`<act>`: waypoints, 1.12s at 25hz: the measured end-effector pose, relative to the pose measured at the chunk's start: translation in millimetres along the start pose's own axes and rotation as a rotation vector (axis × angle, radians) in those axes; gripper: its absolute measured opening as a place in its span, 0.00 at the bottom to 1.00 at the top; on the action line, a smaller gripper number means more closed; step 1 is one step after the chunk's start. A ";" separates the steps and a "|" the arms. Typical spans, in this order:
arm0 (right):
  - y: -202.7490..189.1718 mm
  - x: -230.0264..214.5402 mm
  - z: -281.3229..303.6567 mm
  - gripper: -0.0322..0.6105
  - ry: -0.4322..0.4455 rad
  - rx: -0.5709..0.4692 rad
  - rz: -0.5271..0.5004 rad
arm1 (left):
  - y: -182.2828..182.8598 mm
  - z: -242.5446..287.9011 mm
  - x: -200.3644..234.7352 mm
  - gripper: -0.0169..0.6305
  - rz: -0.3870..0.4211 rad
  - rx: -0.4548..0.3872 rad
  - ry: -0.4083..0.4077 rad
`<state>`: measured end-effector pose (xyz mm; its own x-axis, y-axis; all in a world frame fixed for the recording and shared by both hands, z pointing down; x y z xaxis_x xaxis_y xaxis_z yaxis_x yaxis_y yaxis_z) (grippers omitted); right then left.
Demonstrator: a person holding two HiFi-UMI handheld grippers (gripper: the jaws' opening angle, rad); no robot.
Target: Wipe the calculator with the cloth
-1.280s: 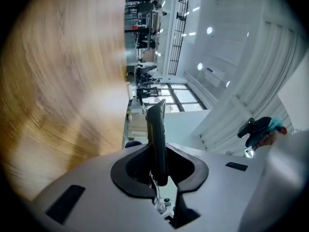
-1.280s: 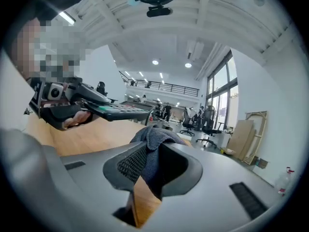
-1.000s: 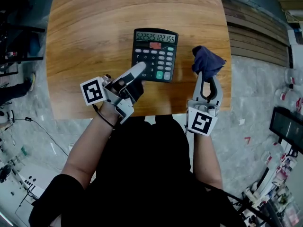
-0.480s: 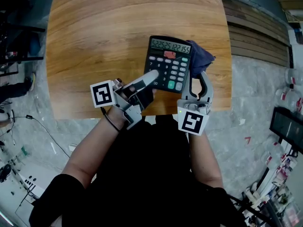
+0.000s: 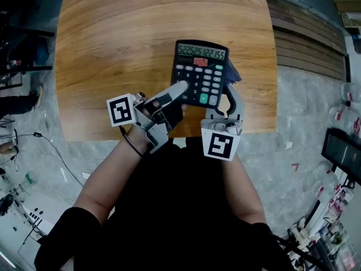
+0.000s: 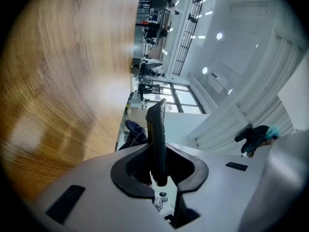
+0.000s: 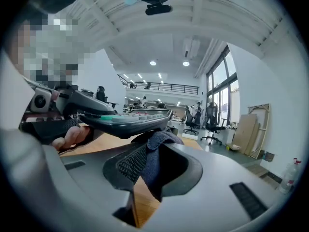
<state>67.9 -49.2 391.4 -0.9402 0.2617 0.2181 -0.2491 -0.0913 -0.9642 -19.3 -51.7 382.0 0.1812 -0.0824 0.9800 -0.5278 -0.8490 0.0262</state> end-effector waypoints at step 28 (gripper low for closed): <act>-49.6 18.6 -6.4 0.17 0.032 0.164 0.002 | 27.0 -25.0 27.0 0.13 0.053 -0.016 0.093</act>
<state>64.3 -33.6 442.3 -0.9334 0.2915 0.2092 -0.2846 -0.2462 -0.9265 -49.4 -63.8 414.0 0.0756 -0.0778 0.9941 -0.5478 -0.8363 -0.0238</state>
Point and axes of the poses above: the fingertips, and each gripper's own axes: z forward along the fingers, x to its left, y out of its top, the point moved 1 cm from there along -z, backward along the fingers, and after that the axes turned 2 degrees about -y, right-handed, at the moved point
